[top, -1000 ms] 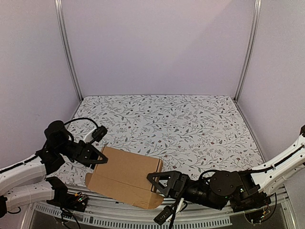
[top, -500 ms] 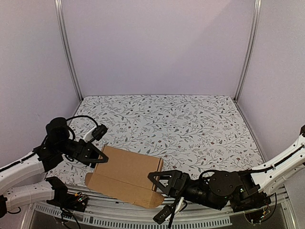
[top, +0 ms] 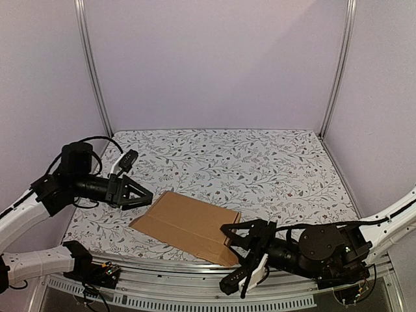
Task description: Fold the paper box
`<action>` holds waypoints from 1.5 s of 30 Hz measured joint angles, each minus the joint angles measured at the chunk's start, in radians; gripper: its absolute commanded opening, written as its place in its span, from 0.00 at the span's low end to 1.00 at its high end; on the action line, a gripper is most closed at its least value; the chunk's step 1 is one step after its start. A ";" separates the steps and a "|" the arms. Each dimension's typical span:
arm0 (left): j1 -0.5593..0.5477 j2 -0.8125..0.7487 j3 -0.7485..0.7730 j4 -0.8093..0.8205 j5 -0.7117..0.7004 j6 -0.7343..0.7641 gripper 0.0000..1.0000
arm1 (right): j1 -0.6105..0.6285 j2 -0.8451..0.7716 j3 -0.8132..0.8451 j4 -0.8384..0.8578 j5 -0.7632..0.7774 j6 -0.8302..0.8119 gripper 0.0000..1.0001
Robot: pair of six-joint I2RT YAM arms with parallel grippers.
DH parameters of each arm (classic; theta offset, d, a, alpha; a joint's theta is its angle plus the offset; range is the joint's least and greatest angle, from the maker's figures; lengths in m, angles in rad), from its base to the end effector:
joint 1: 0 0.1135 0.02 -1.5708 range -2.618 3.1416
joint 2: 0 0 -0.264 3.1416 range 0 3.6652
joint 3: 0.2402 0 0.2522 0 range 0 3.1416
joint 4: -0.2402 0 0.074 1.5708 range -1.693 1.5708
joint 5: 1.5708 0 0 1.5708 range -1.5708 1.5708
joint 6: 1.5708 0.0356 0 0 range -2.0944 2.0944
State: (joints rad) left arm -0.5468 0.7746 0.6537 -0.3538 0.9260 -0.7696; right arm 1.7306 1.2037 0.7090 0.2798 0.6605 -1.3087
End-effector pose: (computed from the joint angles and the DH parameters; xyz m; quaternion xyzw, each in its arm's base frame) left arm 0.1275 -0.1109 0.2846 0.1464 0.7848 -0.5867 0.1356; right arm -0.0213 0.2691 0.2746 -0.7254 0.2408 -0.1227 0.6330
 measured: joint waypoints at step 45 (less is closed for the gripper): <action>-0.289 0.270 0.005 -0.055 -0.696 0.110 0.35 | -0.652 0.137 -0.187 0.013 -1.085 1.258 0.26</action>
State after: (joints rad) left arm -0.8356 1.0447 0.6590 -0.4091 0.2302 -0.6598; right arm 1.0782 1.3403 0.5220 0.2928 -0.4240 -0.0502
